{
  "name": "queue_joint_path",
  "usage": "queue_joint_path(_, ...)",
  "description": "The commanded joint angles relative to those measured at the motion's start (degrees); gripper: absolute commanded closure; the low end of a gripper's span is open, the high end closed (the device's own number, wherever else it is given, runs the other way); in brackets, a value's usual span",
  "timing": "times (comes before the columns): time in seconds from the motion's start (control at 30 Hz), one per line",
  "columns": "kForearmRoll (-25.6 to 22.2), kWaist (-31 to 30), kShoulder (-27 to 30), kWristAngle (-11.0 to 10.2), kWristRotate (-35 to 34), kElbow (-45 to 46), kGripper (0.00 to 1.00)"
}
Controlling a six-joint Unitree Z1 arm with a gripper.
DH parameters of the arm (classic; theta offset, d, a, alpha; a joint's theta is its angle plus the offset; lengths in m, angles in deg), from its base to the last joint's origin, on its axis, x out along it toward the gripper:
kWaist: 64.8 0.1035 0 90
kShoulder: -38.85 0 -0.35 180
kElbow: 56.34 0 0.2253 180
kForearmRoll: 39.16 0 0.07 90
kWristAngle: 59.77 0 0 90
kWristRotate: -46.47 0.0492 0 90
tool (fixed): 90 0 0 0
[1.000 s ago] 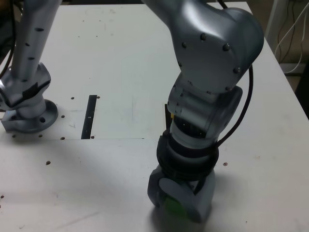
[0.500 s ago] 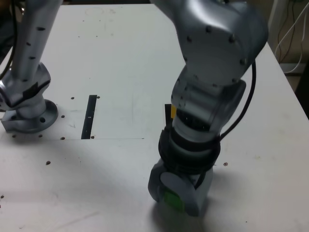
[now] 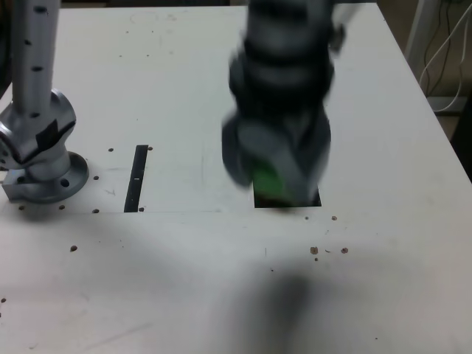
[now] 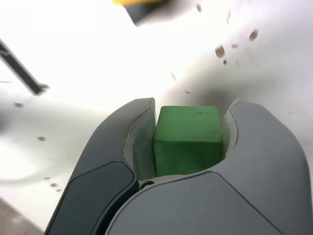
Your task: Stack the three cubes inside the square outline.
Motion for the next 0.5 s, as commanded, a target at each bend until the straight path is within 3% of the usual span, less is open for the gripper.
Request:
queue_joint_path(0.0,-1.0,1.9,1.9,-0.2,1.3,-0.7,0.89)
queue_joint_path(0.23,-1.6,9.2,6.7,-0.2,4.5,3.1,0.89)
queue_joint_path(0.47,-0.7,13.5,6.7,-0.9,6.6,9.2,0.89)
